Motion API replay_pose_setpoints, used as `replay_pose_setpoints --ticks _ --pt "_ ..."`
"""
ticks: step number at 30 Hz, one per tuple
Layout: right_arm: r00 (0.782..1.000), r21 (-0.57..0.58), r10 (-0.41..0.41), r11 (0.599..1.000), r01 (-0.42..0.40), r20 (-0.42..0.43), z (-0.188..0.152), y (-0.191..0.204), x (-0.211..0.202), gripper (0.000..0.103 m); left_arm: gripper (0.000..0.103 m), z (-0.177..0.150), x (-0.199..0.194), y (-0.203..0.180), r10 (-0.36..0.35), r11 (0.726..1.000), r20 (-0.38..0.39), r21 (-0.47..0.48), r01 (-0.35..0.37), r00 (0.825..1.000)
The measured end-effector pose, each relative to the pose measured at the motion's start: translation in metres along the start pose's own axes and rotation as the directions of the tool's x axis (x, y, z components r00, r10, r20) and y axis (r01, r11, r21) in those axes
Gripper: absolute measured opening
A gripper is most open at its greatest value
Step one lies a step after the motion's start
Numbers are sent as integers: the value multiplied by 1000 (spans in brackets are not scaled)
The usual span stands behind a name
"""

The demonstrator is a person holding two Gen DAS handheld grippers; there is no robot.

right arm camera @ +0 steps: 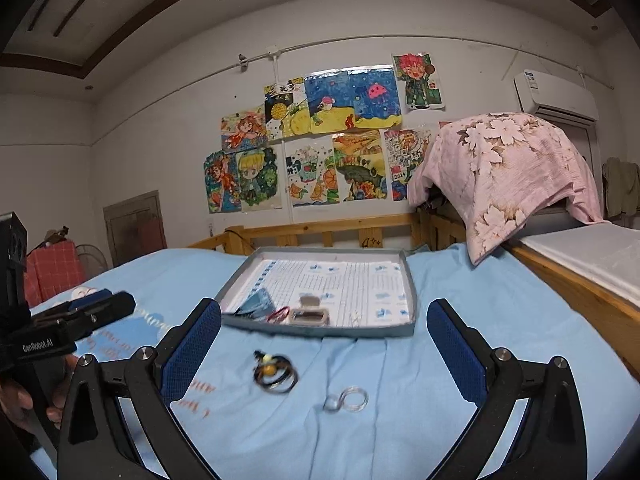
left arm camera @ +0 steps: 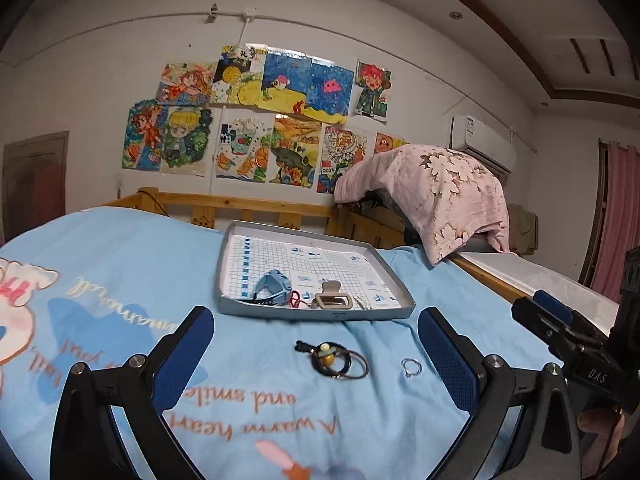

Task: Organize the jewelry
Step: 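Withdraw both tools from the tray toward the hair tie and rings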

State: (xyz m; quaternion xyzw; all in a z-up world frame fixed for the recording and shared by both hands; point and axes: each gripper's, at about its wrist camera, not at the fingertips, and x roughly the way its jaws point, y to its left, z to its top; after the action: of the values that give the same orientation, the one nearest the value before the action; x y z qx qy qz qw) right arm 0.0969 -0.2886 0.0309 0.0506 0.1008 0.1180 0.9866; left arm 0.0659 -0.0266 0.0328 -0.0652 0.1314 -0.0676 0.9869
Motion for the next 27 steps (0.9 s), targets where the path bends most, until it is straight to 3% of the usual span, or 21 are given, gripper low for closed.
replay_pose_setpoints --ticks 13,27 --pt "998 -28 -30 999 29 -46 -28 18 -50 101 103 -32 -33 1 26 1000 -55 -11 -26 998" --pt "998 -44 -40 998 37 -57 -22 22 -20 101 103 -19 -6 10 34 999 -98 -26 -36 995"
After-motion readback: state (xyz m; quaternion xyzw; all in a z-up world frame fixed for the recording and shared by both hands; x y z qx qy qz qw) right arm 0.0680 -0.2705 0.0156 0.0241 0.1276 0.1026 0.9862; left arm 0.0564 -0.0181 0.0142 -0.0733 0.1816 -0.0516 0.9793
